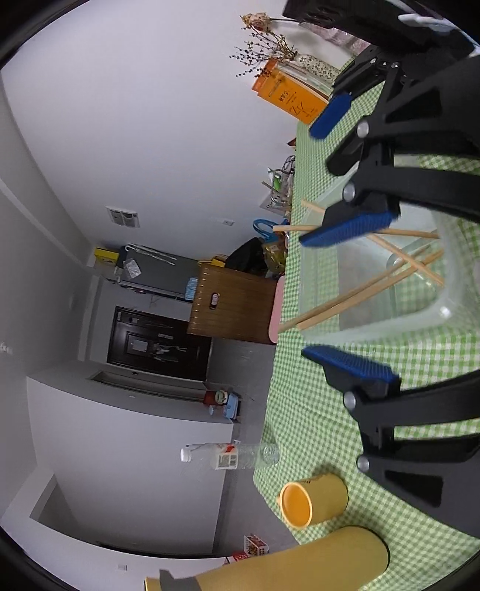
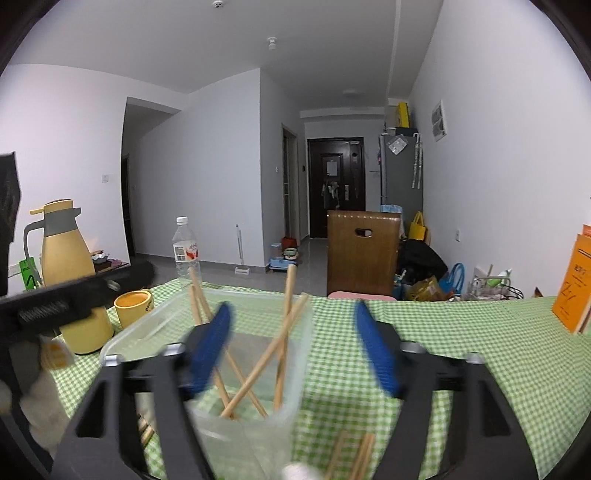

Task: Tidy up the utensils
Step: 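Carry both chopsticks upright over the clear plastic box with both tools, then open both tools to drop the chopsticks into the clear box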

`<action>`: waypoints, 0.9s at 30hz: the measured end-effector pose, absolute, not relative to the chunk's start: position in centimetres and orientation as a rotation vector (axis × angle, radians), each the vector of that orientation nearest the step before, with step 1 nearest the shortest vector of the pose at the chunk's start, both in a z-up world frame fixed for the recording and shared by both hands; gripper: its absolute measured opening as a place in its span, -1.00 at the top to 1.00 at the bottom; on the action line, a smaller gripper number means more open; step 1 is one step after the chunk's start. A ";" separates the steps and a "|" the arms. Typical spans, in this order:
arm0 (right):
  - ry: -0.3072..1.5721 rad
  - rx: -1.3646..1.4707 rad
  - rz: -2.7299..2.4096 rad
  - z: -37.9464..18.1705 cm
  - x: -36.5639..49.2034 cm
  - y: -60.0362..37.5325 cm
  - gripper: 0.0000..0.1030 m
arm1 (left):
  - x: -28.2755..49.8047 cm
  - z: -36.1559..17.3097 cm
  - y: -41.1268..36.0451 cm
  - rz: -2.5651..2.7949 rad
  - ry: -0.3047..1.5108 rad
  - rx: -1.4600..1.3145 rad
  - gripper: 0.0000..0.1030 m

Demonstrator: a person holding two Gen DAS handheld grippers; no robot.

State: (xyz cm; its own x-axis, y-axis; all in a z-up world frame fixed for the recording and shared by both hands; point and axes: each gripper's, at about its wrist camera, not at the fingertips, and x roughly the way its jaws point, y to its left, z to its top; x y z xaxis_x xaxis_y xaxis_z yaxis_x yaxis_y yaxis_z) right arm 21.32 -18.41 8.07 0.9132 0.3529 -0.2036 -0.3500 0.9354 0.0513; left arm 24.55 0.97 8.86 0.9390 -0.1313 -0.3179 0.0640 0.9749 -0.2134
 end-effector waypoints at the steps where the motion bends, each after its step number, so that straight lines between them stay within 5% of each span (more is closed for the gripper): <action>1: 0.213 0.014 0.358 8.1 21.1 -18.6 -0.77 | 23.9 9.0 1.3 -0.097 0.323 -0.210 -0.64; 3: 0.224 0.017 0.347 8.1 20.7 -19.0 -0.85 | 22.7 9.3 1.8 -0.087 0.285 -0.231 -0.86; 27: 0.301 0.009 0.288 5.1 12.9 -21.4 -0.85 | 12.6 5.8 2.5 -0.022 0.245 -0.079 -0.86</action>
